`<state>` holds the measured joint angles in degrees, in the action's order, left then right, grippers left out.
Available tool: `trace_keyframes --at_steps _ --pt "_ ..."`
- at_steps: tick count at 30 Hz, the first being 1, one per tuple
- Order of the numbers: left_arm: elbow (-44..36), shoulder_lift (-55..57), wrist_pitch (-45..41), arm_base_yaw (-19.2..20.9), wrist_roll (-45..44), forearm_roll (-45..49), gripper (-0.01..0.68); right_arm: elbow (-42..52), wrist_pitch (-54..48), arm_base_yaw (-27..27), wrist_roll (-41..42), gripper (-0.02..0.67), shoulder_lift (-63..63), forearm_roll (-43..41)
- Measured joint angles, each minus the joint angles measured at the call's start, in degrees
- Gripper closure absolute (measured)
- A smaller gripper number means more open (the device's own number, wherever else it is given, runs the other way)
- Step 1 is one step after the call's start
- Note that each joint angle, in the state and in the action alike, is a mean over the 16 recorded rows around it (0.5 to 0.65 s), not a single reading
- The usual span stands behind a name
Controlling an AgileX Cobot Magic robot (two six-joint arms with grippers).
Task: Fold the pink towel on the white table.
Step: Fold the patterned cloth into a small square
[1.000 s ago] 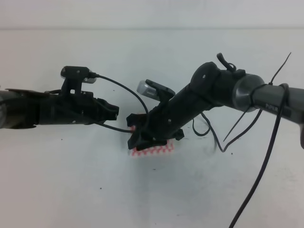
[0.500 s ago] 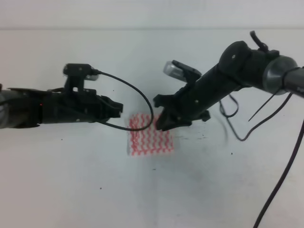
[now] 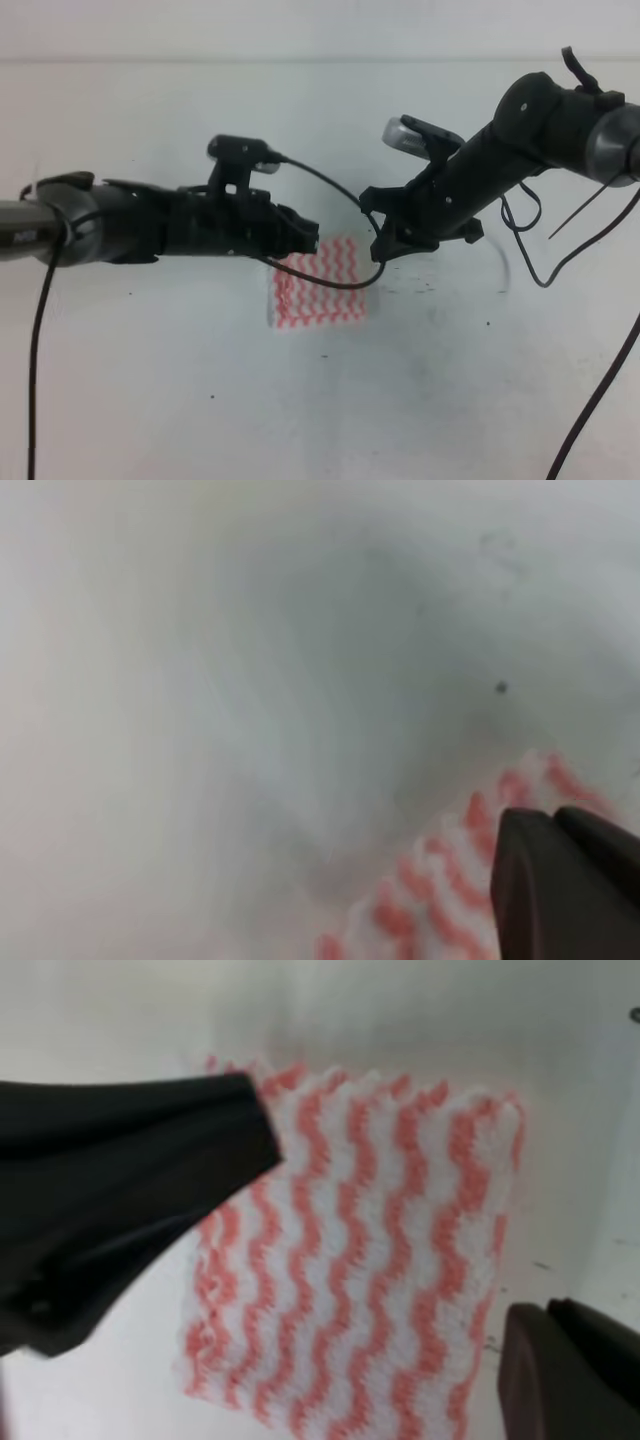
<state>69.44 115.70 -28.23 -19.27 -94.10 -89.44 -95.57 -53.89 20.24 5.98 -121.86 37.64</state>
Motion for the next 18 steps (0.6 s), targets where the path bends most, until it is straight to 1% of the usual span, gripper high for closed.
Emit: trace_keyframes --at_steps 9,14,18 --pt "1.49 2.41 2.04 -0.62 6.03 7.96 0.677 0.01 0.63 0.00 0.17 0.666 -0.08 0.76" --pt "1.57 1.54 2.75 -0.52 8.85 12.11 0.677 0.01 0.92 0.06 0.17 0.666 -0.12 1.14" --pt "1.62 0.39 2.21 -0.45 10.50 13.64 0.677 0.01 1.04 0.30 0.17 0.666 -0.12 1.45"
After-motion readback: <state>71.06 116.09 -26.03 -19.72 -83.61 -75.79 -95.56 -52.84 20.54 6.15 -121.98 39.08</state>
